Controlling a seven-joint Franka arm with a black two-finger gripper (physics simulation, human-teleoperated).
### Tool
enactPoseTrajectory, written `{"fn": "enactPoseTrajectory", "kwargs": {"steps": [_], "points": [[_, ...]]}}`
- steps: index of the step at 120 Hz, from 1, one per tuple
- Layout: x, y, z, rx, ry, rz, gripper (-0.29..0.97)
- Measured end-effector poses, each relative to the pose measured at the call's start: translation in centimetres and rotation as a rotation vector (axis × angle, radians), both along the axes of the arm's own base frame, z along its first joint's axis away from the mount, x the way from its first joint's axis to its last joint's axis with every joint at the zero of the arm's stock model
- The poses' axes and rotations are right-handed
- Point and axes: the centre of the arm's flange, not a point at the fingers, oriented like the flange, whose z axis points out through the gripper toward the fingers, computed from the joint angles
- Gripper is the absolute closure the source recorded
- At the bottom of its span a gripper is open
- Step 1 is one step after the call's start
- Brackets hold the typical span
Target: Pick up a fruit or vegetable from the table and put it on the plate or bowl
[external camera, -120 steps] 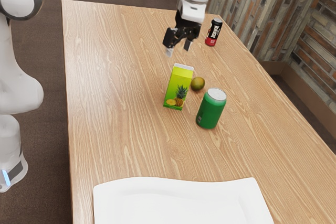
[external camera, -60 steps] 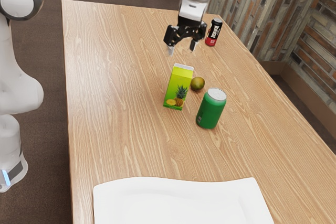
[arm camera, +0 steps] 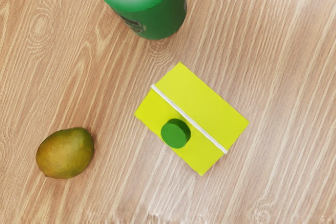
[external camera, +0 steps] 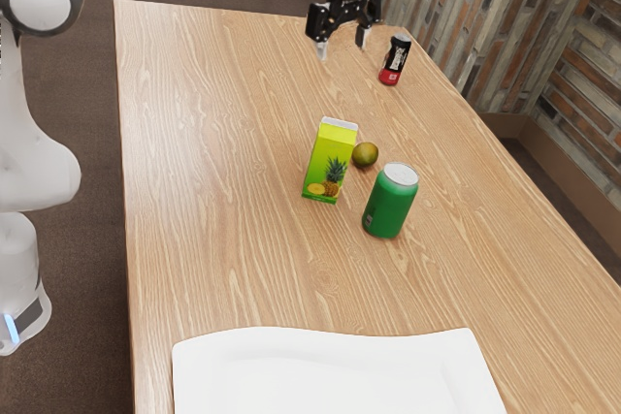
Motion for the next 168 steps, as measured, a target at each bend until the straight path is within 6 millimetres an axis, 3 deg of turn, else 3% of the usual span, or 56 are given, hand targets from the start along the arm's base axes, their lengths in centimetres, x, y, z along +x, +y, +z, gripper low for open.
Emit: {"fn": "enactPoseTrajectory", "kwargs": {"steps": [10,23,38,60,80,92,111,125,168], "points": [[1.2,2.6,-1.3,-0.01,-0.015,0.024,0.0],[5.5,3.3,-2.3,-0.052,-0.045,-0.052,0.0],[9.3,6.2,-4.9,-0.044,-0.021,-0.027,0.0],[12.7,1.9,-8.2,-0.009,0.025,-0.146,0.0],[12.1,4.8,-8.5,0.013,0.042,-0.154,0.0],[12.3,1.1,-7.4,0.031,0.026,-0.289,0.0],[11.3,0.8,-6.9,0.06,0.082,-0.38,0.0],[11.8,-4.6,-7.2,0.165,0.131,-0.522,0.0],[12.0,-3.7,-7.7,0.191,0.144,-0.771,0.0]]}}
